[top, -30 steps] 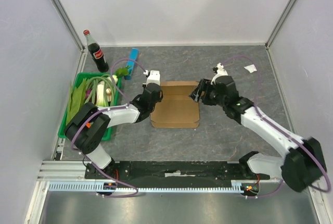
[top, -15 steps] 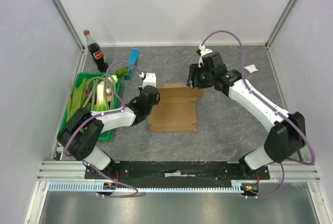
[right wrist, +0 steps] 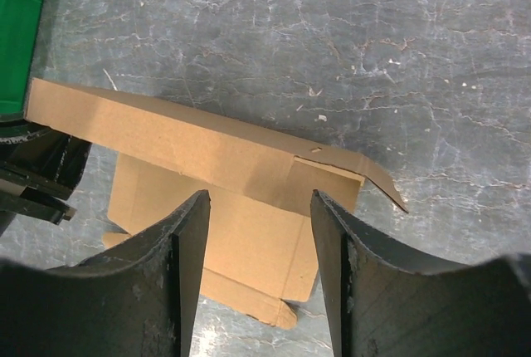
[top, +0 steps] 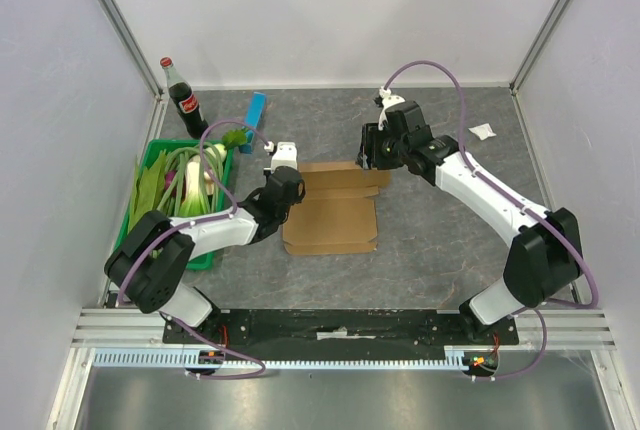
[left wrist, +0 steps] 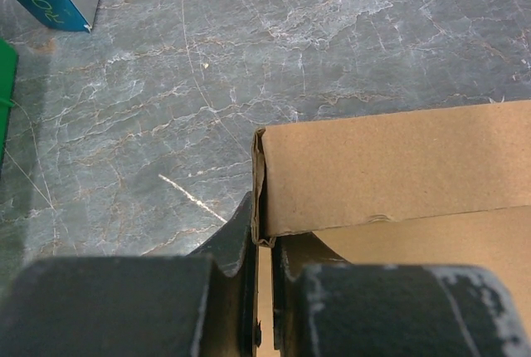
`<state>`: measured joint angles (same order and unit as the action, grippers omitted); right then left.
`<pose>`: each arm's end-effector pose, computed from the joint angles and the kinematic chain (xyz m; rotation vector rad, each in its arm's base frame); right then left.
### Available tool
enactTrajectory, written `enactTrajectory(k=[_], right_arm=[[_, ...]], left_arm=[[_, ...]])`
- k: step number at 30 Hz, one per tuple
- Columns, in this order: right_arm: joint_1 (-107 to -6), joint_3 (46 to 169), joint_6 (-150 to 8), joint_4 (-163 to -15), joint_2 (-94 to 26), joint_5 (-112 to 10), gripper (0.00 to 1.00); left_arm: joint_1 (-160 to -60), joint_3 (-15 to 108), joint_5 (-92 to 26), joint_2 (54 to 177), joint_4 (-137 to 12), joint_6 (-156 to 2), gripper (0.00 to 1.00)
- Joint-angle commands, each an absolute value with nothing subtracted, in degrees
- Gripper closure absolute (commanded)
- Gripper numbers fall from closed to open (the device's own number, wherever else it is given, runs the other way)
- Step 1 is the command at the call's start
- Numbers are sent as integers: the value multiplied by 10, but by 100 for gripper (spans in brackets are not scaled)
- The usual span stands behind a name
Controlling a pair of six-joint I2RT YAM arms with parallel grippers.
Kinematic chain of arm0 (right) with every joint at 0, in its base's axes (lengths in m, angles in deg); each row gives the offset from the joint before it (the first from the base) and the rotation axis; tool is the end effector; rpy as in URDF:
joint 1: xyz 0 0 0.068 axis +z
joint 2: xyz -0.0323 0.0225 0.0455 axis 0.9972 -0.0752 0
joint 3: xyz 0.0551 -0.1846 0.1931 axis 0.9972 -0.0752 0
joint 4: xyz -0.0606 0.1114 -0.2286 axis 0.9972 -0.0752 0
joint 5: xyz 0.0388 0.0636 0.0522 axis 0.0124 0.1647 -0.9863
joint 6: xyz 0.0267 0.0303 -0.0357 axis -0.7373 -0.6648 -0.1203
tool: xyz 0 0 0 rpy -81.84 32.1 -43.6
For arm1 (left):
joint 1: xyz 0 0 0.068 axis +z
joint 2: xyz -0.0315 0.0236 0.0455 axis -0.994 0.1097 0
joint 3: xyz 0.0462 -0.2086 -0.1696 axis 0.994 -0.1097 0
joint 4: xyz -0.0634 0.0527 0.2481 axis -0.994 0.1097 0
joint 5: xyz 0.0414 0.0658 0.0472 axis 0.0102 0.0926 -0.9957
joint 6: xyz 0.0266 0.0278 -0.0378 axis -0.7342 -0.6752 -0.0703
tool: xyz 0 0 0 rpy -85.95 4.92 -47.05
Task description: Fold the paper box
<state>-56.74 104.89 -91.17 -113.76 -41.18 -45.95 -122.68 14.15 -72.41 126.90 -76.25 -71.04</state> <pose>0.3029 0.1694 0.3004 -0.0655 2.3408 0.5546 0.2499 -0.1784 0.1852 0.0603 2.0273 -0.0384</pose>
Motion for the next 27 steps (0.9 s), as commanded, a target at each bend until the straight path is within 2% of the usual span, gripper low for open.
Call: enactTrajectory(k=[1,14,22,27], right_arm=[[-571,1025,-953,-1094,-418,-486,42],[-589,935,-1047,-967,-407,-550,50],[-653,834,-1215,-755,-397,-673,52],[-667,800,-1247,-689,-391,-699,47]], left_arm=[[-1227,136,-742,1247,-761,-686,98],[-1234,133,-739,1238,-755,-680,98],[-1239,132,-739,1236,-752,-678,98],[-1240,129,-743,1233,-750,-679,98]])
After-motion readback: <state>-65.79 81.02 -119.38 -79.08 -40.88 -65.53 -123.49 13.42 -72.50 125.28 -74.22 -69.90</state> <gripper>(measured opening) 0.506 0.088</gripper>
